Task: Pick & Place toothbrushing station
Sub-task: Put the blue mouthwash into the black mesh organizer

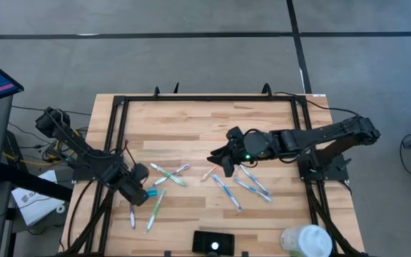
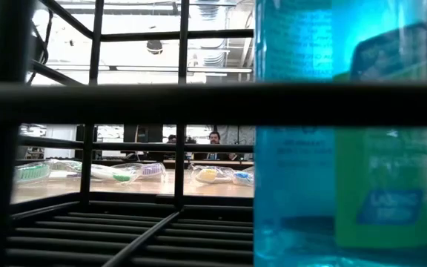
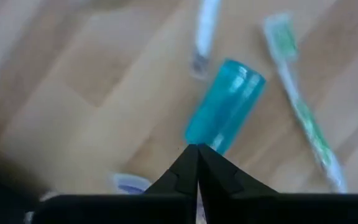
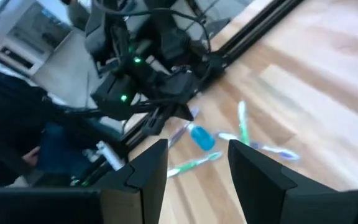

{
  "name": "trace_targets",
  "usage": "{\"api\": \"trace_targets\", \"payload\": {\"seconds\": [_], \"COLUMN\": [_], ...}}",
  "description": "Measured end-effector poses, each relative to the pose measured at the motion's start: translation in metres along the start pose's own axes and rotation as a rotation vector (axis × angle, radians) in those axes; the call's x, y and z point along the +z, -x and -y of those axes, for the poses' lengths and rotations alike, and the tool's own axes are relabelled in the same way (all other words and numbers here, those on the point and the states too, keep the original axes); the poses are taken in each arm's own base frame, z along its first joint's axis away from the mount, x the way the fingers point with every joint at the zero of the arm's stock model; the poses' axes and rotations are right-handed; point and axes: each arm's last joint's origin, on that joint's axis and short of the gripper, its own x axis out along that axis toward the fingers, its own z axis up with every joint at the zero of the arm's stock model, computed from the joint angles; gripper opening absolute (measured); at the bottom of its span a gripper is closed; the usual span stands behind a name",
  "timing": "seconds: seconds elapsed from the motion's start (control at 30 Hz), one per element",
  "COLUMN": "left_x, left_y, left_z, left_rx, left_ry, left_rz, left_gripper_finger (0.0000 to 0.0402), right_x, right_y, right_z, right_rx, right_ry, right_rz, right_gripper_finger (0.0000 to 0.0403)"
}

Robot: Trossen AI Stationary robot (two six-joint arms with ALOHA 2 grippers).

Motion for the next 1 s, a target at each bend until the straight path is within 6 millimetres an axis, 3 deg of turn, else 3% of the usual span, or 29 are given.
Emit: {"api": "trace_targets", "payload": {"seconds": [0.13, 0.23, 0.43, 0.63, 0.77, 1.0], "left_x": [0.000, -0.002, -0.008, -0.010, -0.010, -0.011], "left_y": [0.000, 0.004, 0.007, -0.013, -0.021, -0.036], "left_z": [0.008, 0.007, 0.007, 0.011, 0.012, 0.019], "left_rx": [-0.087, -0.109, -0.129, -0.041, 0.011, 0.044], "left_ry": [-0.079, -0.135, -0.281, -0.298, -0.268, -0.275], "left_rz": [-0.026, -0.031, -0.023, -0.014, 0.010, -0.033], "left_gripper_finger": [0.0025, 0.0063, 0.0180, 0.0278, 0.0299, 0.0301], "right_x": [-0.004, -0.003, -0.003, -0.003, -0.003, -0.003], "right_y": [-0.012, -0.014, -0.014, -0.014, -0.014, -0.014], "right_z": [0.002, 0.004, 0.003, 0.003, 0.003, 0.003], "right_rx": [0.028, 0.037, 0.049, 0.053, 0.053, 0.053], "right_ry": [-0.002, -0.005, 0.011, 0.025, 0.031, 0.031], "right_rz": [-0.045, -0.057, -0.066, -0.063, -0.062, -0.062], "right_gripper_finger": [0.0161, 0.0161, 0.0161, 0.0161, 0.0161, 0.0161]}}
